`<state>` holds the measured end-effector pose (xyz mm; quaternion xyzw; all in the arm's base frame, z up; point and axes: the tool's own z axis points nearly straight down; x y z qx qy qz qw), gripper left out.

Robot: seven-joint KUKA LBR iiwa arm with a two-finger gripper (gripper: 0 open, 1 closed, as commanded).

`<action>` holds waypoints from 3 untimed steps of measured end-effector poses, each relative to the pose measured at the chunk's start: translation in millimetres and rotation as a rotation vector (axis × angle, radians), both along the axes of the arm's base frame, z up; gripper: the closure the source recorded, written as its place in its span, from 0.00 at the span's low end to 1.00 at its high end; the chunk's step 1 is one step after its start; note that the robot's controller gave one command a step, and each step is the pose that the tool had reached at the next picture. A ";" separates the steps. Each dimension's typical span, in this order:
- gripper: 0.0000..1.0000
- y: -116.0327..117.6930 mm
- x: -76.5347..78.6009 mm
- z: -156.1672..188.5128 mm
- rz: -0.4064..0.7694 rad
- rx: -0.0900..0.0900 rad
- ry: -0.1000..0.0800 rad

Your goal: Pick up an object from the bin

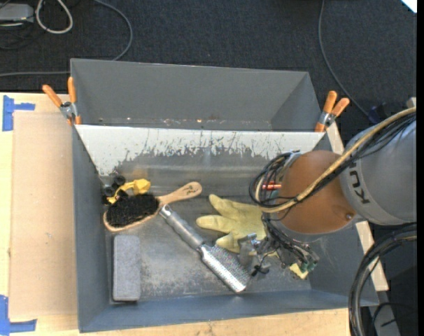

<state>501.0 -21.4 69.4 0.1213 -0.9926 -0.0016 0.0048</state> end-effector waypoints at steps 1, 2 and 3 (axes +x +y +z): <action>1.00 32.4 67.7 0.8 0.102 0.002 -0.004; 0.00 20.0 3.5 13.4 -0.377 -0.008 0.014; 0.00 20.2 3.6 13.4 -0.376 -0.008 0.014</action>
Offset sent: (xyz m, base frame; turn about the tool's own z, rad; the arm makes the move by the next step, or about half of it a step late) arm 0.0042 0.0196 0.0144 0.3783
